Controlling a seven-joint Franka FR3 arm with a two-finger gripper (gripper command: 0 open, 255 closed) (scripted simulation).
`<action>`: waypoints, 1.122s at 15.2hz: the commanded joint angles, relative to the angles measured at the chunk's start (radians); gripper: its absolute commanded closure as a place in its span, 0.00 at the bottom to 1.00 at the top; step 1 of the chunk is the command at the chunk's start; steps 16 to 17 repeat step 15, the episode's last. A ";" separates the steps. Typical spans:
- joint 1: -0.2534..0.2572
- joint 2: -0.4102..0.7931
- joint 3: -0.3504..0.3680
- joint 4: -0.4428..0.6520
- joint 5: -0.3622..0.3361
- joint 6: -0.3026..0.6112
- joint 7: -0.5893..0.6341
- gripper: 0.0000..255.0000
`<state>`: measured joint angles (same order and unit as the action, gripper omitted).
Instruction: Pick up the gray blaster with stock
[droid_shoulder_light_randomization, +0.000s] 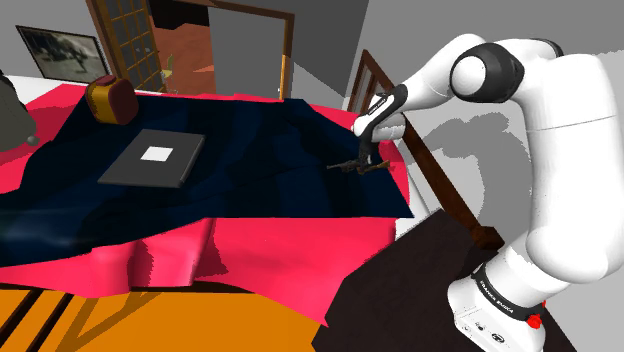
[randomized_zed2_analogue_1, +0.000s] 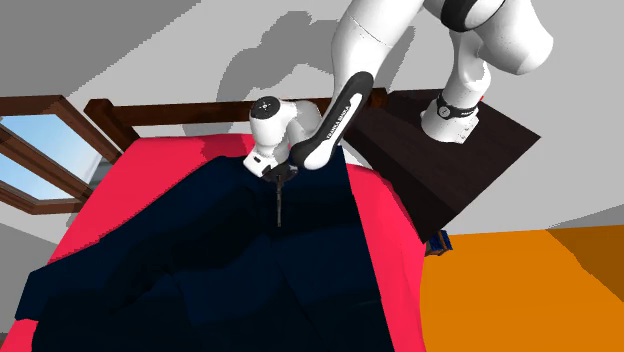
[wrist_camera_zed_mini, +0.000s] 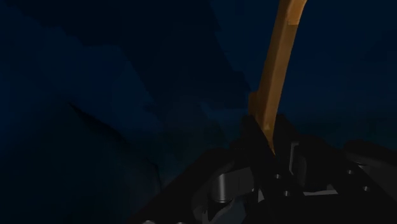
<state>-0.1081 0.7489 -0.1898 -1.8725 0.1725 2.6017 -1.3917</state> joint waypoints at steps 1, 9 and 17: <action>0.003 -0.019 -0.004 -0.005 -0.004 -0.014 0.001 1.00; 0.019 -0.110 -0.025 -0.032 -0.022 -0.078 0.011 1.00; 0.027 -0.155 -0.035 -0.041 -0.033 -0.114 0.017 1.00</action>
